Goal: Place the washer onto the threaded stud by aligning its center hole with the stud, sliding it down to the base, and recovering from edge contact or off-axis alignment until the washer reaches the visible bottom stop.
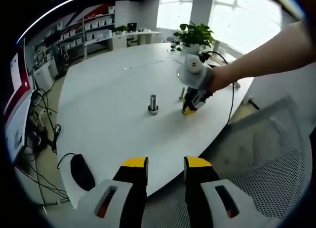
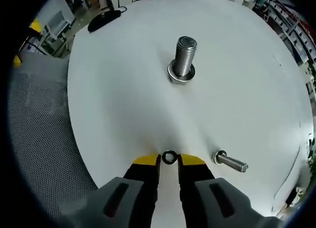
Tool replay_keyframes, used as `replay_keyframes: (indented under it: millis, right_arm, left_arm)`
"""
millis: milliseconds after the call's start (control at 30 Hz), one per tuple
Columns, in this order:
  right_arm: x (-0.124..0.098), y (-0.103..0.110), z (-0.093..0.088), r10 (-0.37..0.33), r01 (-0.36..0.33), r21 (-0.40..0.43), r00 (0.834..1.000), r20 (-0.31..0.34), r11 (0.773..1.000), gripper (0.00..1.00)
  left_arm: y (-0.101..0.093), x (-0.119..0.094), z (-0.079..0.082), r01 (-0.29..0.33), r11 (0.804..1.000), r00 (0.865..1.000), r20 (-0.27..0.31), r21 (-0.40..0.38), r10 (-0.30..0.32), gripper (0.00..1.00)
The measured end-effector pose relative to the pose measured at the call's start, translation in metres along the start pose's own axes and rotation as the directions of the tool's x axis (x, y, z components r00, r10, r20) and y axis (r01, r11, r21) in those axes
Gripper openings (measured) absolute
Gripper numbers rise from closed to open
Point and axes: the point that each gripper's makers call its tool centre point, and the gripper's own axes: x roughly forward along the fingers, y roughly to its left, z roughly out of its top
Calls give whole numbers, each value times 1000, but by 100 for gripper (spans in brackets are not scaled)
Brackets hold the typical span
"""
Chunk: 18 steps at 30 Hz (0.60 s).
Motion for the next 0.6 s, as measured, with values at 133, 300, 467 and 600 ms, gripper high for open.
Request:
replay_keyframes:
  millis: [133, 300, 467, 600]
  right_arm:
    - [-2, 1, 0, 10, -10, -8, 999, -36, 1000, 16]
    - [1, -1, 1, 5, -4, 9, 998, -69, 1000, 14]
    - [2, -2, -1, -5, 7, 18, 998, -65, 1000, 15]
    - [3, -3, -2, -15, 17, 54, 999, -35, 998, 14]
  left_arm:
    - [0, 0, 0, 1, 1000, 1000, -2, 1, -1, 27]
    - [0, 0, -2, -1, 1000, 1000, -9, 1, 1, 27]
    - [-2, 1, -2, 6, 1000, 1000, -11, 6, -6, 27]
    - [-3, 1, -1, 13, 1000, 1000, -9, 8, -13, 27]
